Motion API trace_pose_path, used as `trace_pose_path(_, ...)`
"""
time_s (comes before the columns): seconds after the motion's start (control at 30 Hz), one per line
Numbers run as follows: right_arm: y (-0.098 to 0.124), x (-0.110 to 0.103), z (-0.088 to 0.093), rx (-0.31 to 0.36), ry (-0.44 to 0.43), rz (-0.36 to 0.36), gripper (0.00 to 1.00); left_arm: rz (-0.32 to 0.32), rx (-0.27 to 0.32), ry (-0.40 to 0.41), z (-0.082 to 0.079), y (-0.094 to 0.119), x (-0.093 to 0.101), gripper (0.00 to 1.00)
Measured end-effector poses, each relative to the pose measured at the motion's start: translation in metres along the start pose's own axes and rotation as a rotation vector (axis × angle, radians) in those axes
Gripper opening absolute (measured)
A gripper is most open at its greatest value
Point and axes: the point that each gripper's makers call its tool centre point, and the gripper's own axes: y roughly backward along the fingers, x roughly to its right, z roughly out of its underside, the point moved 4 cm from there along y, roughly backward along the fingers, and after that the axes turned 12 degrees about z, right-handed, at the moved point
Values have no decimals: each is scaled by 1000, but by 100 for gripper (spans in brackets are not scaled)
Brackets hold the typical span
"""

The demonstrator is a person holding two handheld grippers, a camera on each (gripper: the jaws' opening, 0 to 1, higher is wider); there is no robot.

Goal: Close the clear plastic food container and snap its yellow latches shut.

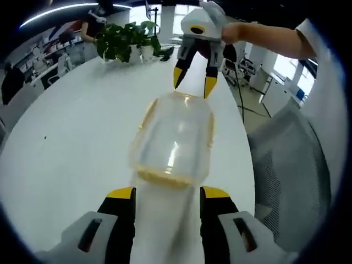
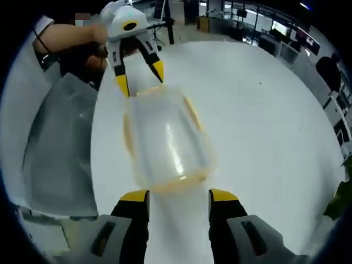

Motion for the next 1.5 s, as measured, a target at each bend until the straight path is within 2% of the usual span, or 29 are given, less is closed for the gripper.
trace_pose_path(0.17, -1, 1, -5, 18, -126, 26, 41, -48, 91, 109, -6, 6, -2, 48)
trace_pose_path(0.2, -2, 2, -6, 20, -154, 38, 41, -61, 90, 120, -5, 7, -3, 48)
trace_pose_path(0.27, -2, -3, -11, 48, -232, 10, 41, -77, 104, 146, -5, 7, -3, 48)
trace_pose_path(0.3, -2, -3, -10, 39, -248, 18, 41, -108, 90, 149, -3, 8, -5, 47)
trace_pose_path(0.33, -2, -2, -10, 40, -242, 24, 41, -151, 61, 109, -3, 10, -7, 48)
trace_pose_path(0.37, -2, -2, -10, 40, -265, 30, 41, -160, 59, 94, -4, 10, -6, 48)
trace_pose_path(0.47, -3, -4, -11, 42, -331, 37, 41, -133, 135, 185, -10, 6, 1, 50)
trace_pose_path(0.6, -5, -5, -11, 37, -377, 54, 41, -154, 135, 200, -12, 5, 2, 50)
trace_pose_path(0.77, -9, -6, -10, 21, -422, 85, 41, -164, 169, 282, -11, 4, -1, 48)
trace_pose_path(0.87, -10, -5, -11, 31, -465, 101, 41, -178, 204, 369, -11, 6, -3, 49)
trace_pose_path(1.0, -12, -4, -9, 38, -526, 109, 41, -227, 206, 418, -10, 7, -7, 49)
trace_pose_path(1.13, -15, -3, -4, 3, -565, 130, 43, -233, 183, 475, -7, -1, -3, 50)
trace_pose_path(1.17, -15, -3, -5, 12, -618, 132, 43, -234, 177, 493, -6, -5, -1, 50)
trace_pose_path(1.23, -15, -1, -4, 5, -627, 129, 43, -236, 166, 523, -5, -9, 1, 49)
trace_pose_path(1.27, -15, -1, -5, 8, -632, 128, 42, -236, 175, 527, -7, -10, 2, 48)
trace_pose_path(1.3, -16, -1, -5, 5, -652, 126, 42, -244, 198, 569, -9, -12, 3, 47)
trace_pose_path(1.37, -17, -2, -6, 3, -662, 122, 42, -242, 206, 616, -9, -15, 4, 47)
trace_pose_path(1.5, -18, -3, -7, -1, -679, 114, 42, -230, 180, 627, -9, -21, 8, 46)
